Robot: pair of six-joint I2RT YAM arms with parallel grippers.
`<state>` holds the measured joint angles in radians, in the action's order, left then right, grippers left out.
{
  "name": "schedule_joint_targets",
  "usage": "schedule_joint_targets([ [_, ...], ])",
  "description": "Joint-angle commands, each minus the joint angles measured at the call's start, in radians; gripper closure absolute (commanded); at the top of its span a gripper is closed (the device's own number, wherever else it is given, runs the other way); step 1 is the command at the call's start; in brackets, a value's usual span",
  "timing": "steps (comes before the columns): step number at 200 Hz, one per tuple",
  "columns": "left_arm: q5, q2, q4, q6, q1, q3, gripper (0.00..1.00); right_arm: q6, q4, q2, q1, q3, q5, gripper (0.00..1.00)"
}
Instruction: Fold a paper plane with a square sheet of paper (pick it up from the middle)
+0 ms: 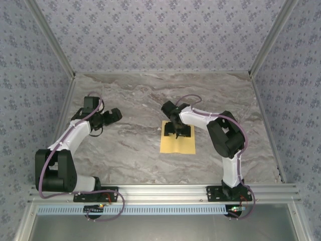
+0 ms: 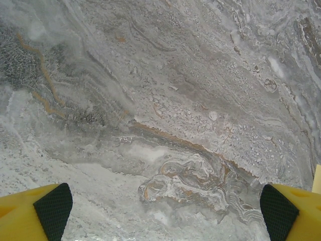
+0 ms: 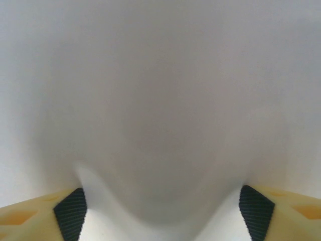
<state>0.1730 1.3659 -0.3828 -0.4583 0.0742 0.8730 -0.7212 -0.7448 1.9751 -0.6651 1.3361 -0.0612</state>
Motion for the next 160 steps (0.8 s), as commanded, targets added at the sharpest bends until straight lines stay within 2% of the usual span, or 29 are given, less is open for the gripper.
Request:
schedule_joint_targets([
  [1, 0.032, 0.017, -0.020, -0.008, 0.005, 0.032, 0.01, -0.010, 0.007, 0.045, 0.017, -0.057, 0.037, 0.23],
  [19, 0.051, 0.019, -0.020, -0.018, 0.006, 0.033, 0.01, -0.004, 0.055, -0.005, 0.013, -0.053, 0.071, 0.35],
  [33, 0.080, 0.021, -0.021, -0.039, 0.012, 0.032, 0.01, 0.003, 0.117, -0.051, 0.007, -0.057, 0.115, 0.54],
  [46, 0.133, 0.024, -0.017, -0.061, 0.017, 0.028, 0.01, 0.030, 0.217, -0.102, 0.010, -0.083, 0.221, 0.71],
  [53, 0.166, 0.024, -0.011, -0.076, 0.022, 0.023, 0.01, 0.028, 0.283, -0.135, 0.011, -0.104, 0.276, 0.76],
  [88, 0.300, 0.019, 0.074, -0.170, 0.061, -0.040, 0.01, -0.033, 0.652, -0.244, 0.047, -0.237, 0.611, 0.76],
  [100, 0.334, 0.019, 0.121, -0.206, 0.082, -0.068, 0.01, -0.069, 0.722, -0.240, 0.071, -0.272, 0.677, 0.76],
  [128, 0.358, 0.037, 0.217, -0.275, 0.149, -0.106, 0.01, -0.084, 0.748, -0.196, 0.127, -0.336, 0.715, 0.73],
  [160, 0.351, 0.091, 0.291, -0.326, 0.233, -0.114, 0.01, -0.009, 0.648, -0.148, 0.174, -0.340, 0.686, 0.68],
])
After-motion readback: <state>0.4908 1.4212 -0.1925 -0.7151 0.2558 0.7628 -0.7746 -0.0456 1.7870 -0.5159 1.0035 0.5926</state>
